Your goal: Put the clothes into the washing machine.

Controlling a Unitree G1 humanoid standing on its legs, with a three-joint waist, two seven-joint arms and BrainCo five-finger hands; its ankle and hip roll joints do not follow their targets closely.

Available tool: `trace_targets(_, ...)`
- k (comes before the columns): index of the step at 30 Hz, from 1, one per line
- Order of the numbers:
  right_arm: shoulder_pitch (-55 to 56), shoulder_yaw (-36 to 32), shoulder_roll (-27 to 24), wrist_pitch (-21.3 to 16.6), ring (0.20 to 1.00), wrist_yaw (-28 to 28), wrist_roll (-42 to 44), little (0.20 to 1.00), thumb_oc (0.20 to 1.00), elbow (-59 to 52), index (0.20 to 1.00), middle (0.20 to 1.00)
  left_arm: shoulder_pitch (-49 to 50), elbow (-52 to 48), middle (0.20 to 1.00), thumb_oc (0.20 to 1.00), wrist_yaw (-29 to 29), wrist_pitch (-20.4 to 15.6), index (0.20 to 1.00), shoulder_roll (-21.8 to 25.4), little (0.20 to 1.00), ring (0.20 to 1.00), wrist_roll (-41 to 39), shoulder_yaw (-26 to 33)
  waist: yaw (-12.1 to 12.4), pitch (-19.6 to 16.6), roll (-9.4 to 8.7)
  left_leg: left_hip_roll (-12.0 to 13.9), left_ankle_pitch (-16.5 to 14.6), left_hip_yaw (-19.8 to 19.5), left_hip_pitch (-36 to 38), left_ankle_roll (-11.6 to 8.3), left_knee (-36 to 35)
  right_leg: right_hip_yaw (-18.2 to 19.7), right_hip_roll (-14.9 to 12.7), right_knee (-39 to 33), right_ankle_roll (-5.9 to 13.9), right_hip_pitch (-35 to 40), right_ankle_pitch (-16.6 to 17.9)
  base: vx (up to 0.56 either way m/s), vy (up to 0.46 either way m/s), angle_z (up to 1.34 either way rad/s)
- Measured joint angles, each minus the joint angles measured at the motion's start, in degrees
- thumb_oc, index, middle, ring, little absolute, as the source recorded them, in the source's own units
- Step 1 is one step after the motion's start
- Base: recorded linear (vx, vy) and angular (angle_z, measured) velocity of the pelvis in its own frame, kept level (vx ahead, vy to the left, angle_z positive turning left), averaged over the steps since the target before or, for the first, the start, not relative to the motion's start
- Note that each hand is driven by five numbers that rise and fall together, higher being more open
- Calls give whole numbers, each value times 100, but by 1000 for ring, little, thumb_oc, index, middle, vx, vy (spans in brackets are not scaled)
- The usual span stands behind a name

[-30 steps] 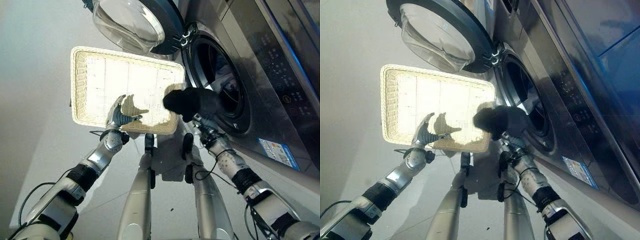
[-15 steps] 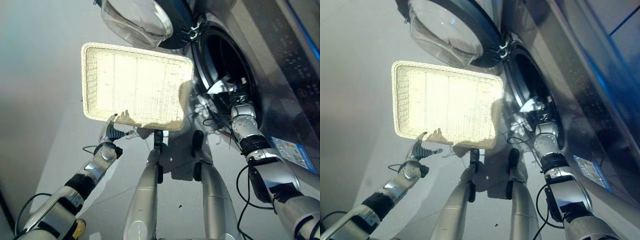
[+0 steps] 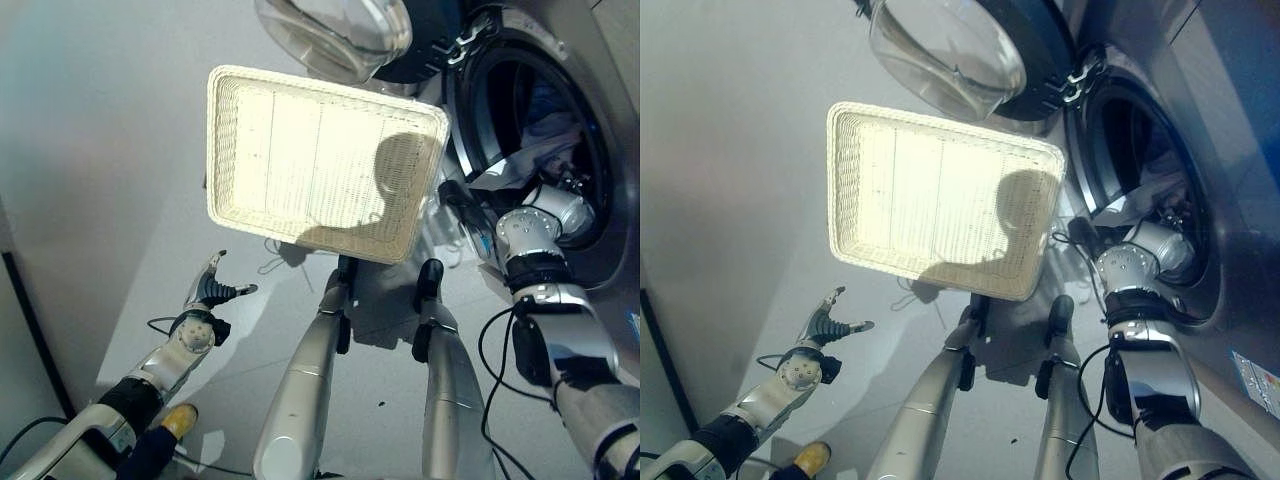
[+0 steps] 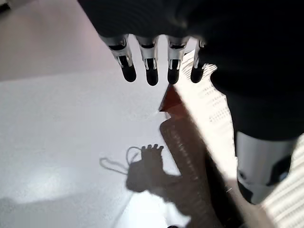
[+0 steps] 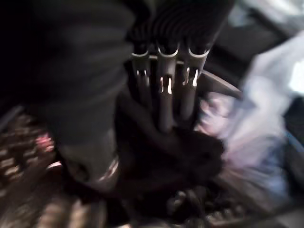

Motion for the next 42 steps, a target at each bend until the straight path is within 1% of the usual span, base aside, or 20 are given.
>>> trace_targets(1, 306, 43, 224, 718, 1000, 526, 329, 1000, 1000, -329, 1000, 1000, 6, 123, 1000, 1000, -15, 4, 1000, 10, 1000, 1000, -3, 29, -73, -13, -125, -1, -9, 6, 139, -6, -52, -1, -1, -42, 2, 122, -1, -29, 53, -8)
trace_targets(2, 477, 120, 404, 1155, 1000, 841, 458, 1000, 1000, -511, 1000, 1000, -1, 173, 1000, 1000, -50, 18, 1000, 11, 1000, 1000, -8, 31, -132, -17, -202, 1, -27, 8, 246, -1, -114, -4, 2, -81, 4, 206, -1, -15, 51, -10)
trace_targets(3, 616, 190, 469, 1396, 1000, 1028, 491, 1000, 1000, -442, 1000, 1000, 7, 183, 1000, 1000, -42, 9, 1000, -68, 1000, 1000, -7, 12, -191, -27, -224, -10, -37, 12, 258, 10, -118, -6, 6, -85, 14, 217, 5, -32, 85, -14)
trace_targets(4, 783, 313, 553, 1881, 1000, 1465, 511, 1000, 1000, -412, 1000, 1000, -30, 288, 1000, 1000, -25, -39, 1000, -153, 1000, 1000, -3, 80, -231, -40, -275, -10, -92, 25, 297, 76, -158, -2, 13, -92, 81, 223, 18, -1, 48, -12)
trace_targets(8, 1180, 820, 581, 2719, 1000, 2389, 310, 1000, 1000, 567, 1000, 1000, -27, 661, 1000, 1000, 41, -112, 1000, -721, 1000, 1000, -56, 84, -380, -54, -304, 12, -49, 128, 166, 48, -172, 30, 43, -337, 164, 170, 93, -76, 78, -16)
trace_targets(11, 1430, 918, 584, 2873, 1000, 2574, -613, 1000, 1000, 771, 1000, 1000, -24, 732, 1000, 1000, 38, -216, 1000, -945, 1000, 1000, -234, 97, -395, -55, -300, 72, -24, 115, 10, 12, -185, 40, 135, -395, 168, 32, 113, -60, 72, -12)
trace_targets(13, 1645, 1045, 603, 2917, 1000, 2728, -1561, 1000, 1000, 901, 1000, 1000, -6, 882, 1000, 1000, 28, -276, 1000, -1119, 1000, 1000, -402, 157, -396, -53, -290, 88, 73, 70, 0, -41, -218, 40, 195, -434, 7, 24, 264, -75, 111, 6)
trace_targets(16, 1818, 1376, 564, 2984, 1000, 2951, -3001, 1000, 1000, 1121, 1000, 1000, 121, 1301, 1000, 1000, -159, -492, 1000, -1626, 1000, 1000, -744, 639, -345, -40, -241, 135, 134, -6, 157, -106, -340, -23, 244, -448, -32, 157, 251, -76, 105, 7)
trace_targets(17, 1836, 1405, 569, 3020, 1000, 2977, -3198, 1000, 1000, 1135, 1000, 1000, 156, 1332, 1000, 1000, -218, -516, 1000, -1668, 1000, 1000, -814, 633, -335, -41, -237, 142, 151, -20, 223, -99, -378, -43, 248, -452, -47, 215, 243, -59, 120, 11)
trace_targets(20, 2213, 1608, 576, 3196, 1000, 3269, -4016, 1000, 1000, 1304, 1000, 1000, 470, 1538, 1000, 1000, -816, -820, 1000, -1948, 1000, 1000, -1288, 995, -346, -39, -231, 148, 154, -34, 685, -103, -490, -140, 225, -463, -75, 656, 167, -54, 75, 10)
trace_targets(22, 2441, 1608, 574, 3280, 1000, 3384, -4331, 1000, 1000, 1387, 1000, 1000, 574, 1658, 1000, 1000, -1137, -936, 1000, -1962, 1000, 1000, -1416, 1022, -340, -48, -224, 128, 145, -89, 989, -110, -585, -157, 201, -486, -59, 957, 95, -66, 102, 17)
trace_targets(24, 2636, 1652, 571, 3318, 1000, 3497, -4956, 1000, 1000, 1593, 1000, 1000, 677, 1966, 1000, 1000, -1560, -969, 1000, -2082, 1000, 1000, -1592, 1449, -340, -53, -224, 119, 147, -128, 1389, -105, -696, -202, 201, -607, -40, 1384, 72, -26, 76, 12)
trace_targets(27, 2893, 1753, 563, 3286, 1000, 3523, -5747, 1000, 1000, 1722, 1000, 1000, 788, 2382, 1000, 1000, -1993, -945, 1000, -2077, 1000, 1000, -1687, 1723, -354, -57, -221, 152, 133, -148, 1881, -105, -889, -214, 204, -793, 22, 1881, 72, -33, 40, 2)
trace_targets(30, 3349, 1812, 566, 3073, 1000, 3531, -6742, 1000, 1000, 1923, 1000, 1000, 1004, 2771, 1000, 1000, -2599, -956, 1000, -2117, 1000, 1000, -1696, 1888, -369, -93, -219, 176, 139, -180, 2444, -85, -1162, -224, 237, -1086, 53, 2494, 113, 44, -18, 6)
trace_targets(32, 3693, 1821, 570, 2999, 1000, 3511, -7231, 1000, 1000, 2065, 1000, 1000, 1124, 3119, 1000, 1000, -2891, -922, 1000, -2224, 1000, 1000, -1695, 1950, -403, -318, -222, 213, 141, -188, 2659, -90, -1338, -225, 278, -1310, 64, 2779, 136, 122, -52, 21)
trace_targets(35, 4291, 1822, 620, 3013, 1000, 3509, -7806, 1000, 1000, 2312, 1000, 1000, 1533, 3762, 1000, 1000, -3162, -641, 1000, -2463, 1000, 1000, -1684, 2135, -499, -1050, -284, 288, 224, -155, 3086, -143, -1667, -258, 368, -1817, 65, 3341, 161, 149, -39, 26)
trace_targets(37, 4523, 1820, 624, 3034, 1000, 3508, -8204, 1000, 1000, 2435, 1000, 1000, 1724, 4023, 1000, 1000, -3275, -537, 1000, -2516, 1000, 1000, -1621, 2132, -509, -1370, -332, 309, 223, -147, 3320, -145, -1823, -283, 399, -2004, 61, 3600, 159, 181, -15, 2)
trace_targets(40, 4616, 2032, 635, 3050, 1000, 3454, -8903, 1000, 1000, 2489, 1000, 1000, 1771, 4185, 1000, 1000, -3274, -464, 1000, -2542, 1000, 1000, -1253, 2116, -508, -1582, -383, 325, 216, -151, 3616, -160, -1954, -317, 441, -2230, 43, 3952, 179, 138, -17, 5)
trace_targets(41, 4732, 2073, 679, 3054, 1000, 3447, -9267, 1000, 1000, 2493, 1000, 1000, 1793, 4166, 1000, 1000, -3274, -428, 1000, -2543, 1000, 1000, -1063, 2114, -505, -1834, -424, 337, 189, -153, 3699, -194, -2001, -324, 465, -2333, 54, 4057, 164, 157, -39, 5)
trace_targets(42, 4772, 2156, 706, 3071, 1000, 3443, -9435, 1000, 1000, 2492, 1000, 1000, 1805, 4149, 1000, 1000, -3273, -424, 1000, -2541, 1000, 1000, -864, 2114, -499, -1874, -446, 336, 190, -162, 3835, -192, -2032, -346, 477, -2428, 45, 4239, 177, 153, -55, 3)
